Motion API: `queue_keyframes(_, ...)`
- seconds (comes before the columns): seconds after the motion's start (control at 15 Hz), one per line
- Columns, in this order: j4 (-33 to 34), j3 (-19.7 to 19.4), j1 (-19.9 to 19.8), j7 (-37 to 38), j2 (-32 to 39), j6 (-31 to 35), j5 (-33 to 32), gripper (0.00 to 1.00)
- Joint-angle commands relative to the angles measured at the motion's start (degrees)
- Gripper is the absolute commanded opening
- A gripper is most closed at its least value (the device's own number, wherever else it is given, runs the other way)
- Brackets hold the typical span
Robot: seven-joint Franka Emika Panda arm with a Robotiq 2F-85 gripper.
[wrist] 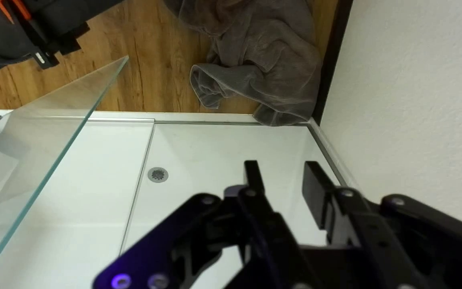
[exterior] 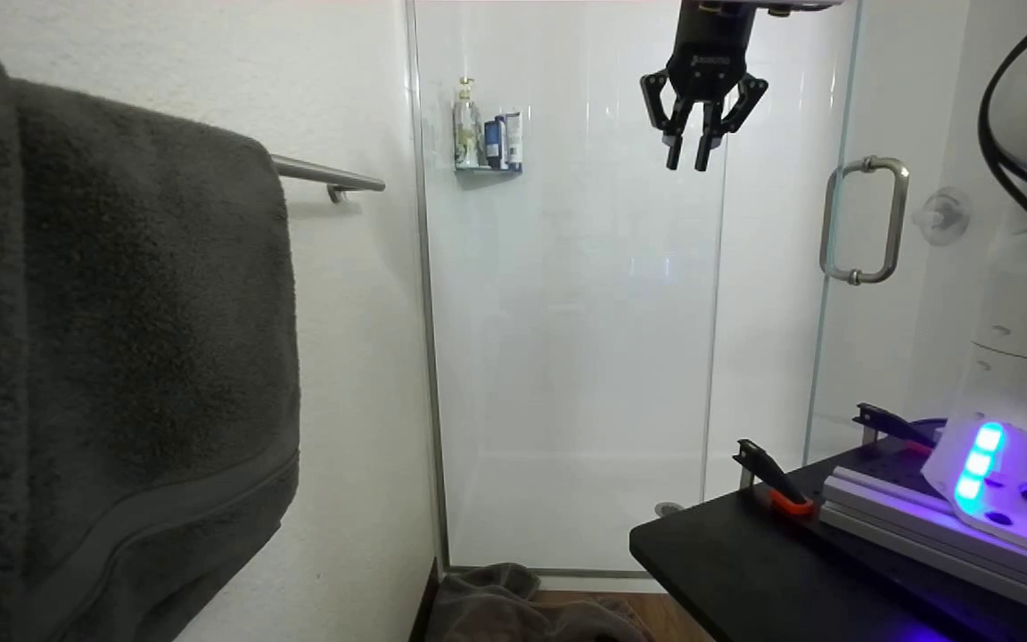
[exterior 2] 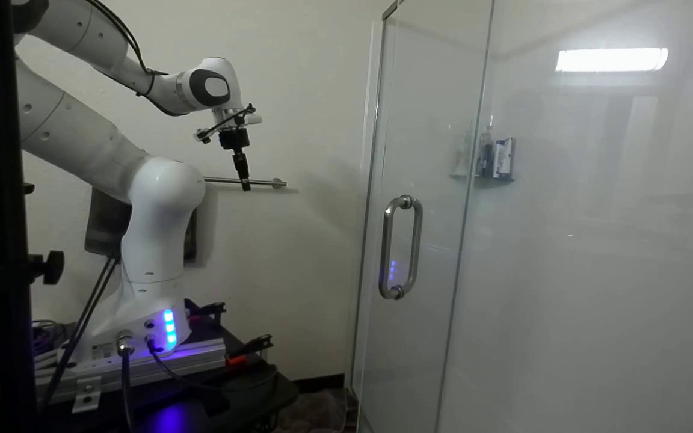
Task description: Take one towel from the towel rack and drop it on the floor
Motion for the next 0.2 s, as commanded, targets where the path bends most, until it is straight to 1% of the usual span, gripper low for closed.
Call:
queue_keyframes(0.0, 0.1, 0.2, -0.4, -0.3, -0.1, -0.2, 0.3, 0.34)
queue_keyframes(0.13, 0.1, 0.2, -0.4, -0.3, -0.1, -0.2, 0.3, 0.34)
